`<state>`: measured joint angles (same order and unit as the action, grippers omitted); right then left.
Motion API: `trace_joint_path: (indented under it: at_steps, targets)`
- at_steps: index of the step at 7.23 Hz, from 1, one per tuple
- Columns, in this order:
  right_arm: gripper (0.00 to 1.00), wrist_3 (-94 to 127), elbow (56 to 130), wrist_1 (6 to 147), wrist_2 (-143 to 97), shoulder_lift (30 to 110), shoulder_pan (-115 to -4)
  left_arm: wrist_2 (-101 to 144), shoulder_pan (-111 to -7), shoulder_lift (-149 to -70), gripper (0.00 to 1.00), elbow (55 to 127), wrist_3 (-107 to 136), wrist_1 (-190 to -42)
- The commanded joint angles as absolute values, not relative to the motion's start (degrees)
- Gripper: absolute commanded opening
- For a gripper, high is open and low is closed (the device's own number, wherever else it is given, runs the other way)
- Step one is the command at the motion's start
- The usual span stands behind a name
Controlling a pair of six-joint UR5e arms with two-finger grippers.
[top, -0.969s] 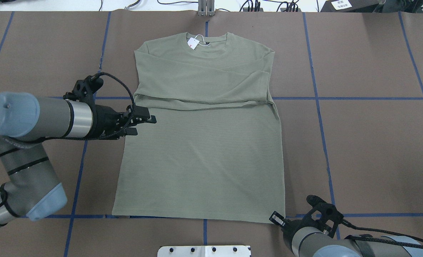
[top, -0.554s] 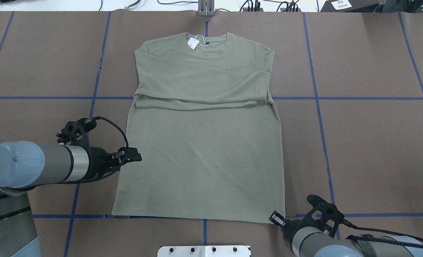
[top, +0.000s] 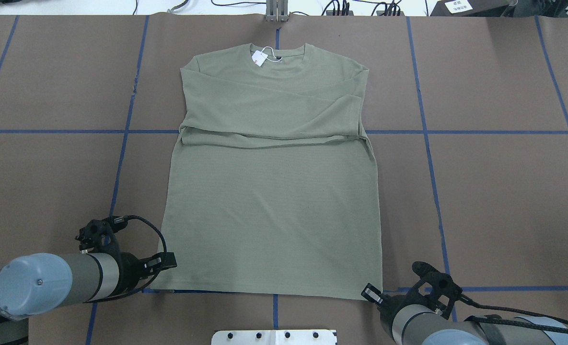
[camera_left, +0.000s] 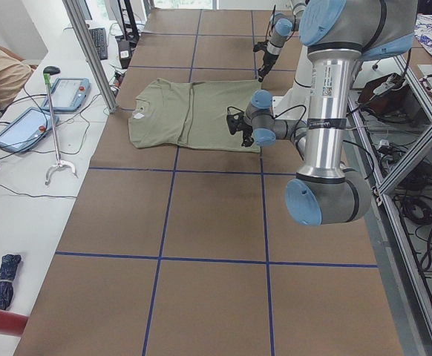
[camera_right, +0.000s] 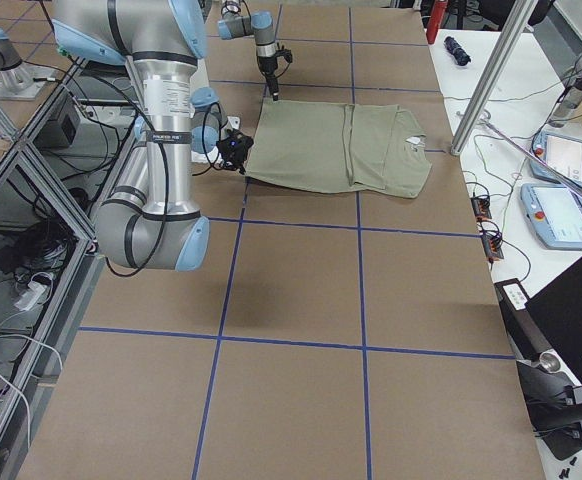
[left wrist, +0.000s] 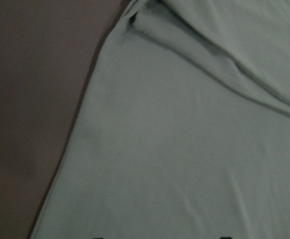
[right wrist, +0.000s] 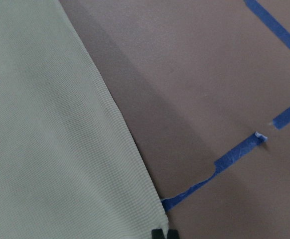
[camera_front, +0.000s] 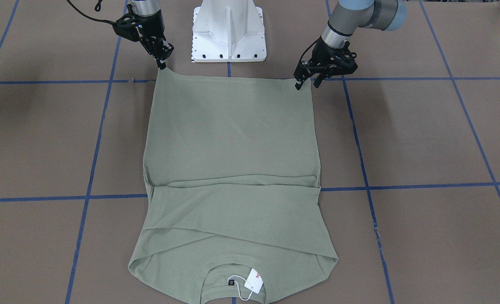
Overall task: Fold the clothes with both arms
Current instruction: 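Lower both grippers to grasp the shirt hem corners nearest the robot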
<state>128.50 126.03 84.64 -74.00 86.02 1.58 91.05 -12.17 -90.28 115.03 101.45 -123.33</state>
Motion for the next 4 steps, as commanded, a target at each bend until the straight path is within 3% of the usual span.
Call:
trace_joint_path:
  at_steps: [1, 2, 3, 4]
  targets:
    - [0.0, 128.5, 126.1, 84.6, -74.0, 85.9, 1.7, 90.3, -10.5, -89.0, 0.76, 114.6, 102.2, -122.8]
    - [0.0, 128.5, 126.0, 84.6, -73.9, 85.9, 1.7, 90.3, -10.2, -88.8, 0.74, 114.6, 102.4, -122.8]
    - [0.0, 128.5, 126.0, 84.6, -73.9, 85.8, 1.7, 90.3, -10.0, -88.9, 0.63, 114.7, 103.0, -122.8]
    - [0.0, 128.5, 126.0, 84.6, -73.9, 85.8, 1.7, 90.3, -10.0, -88.9, 0.61, 115.0, 103.1, -122.8]
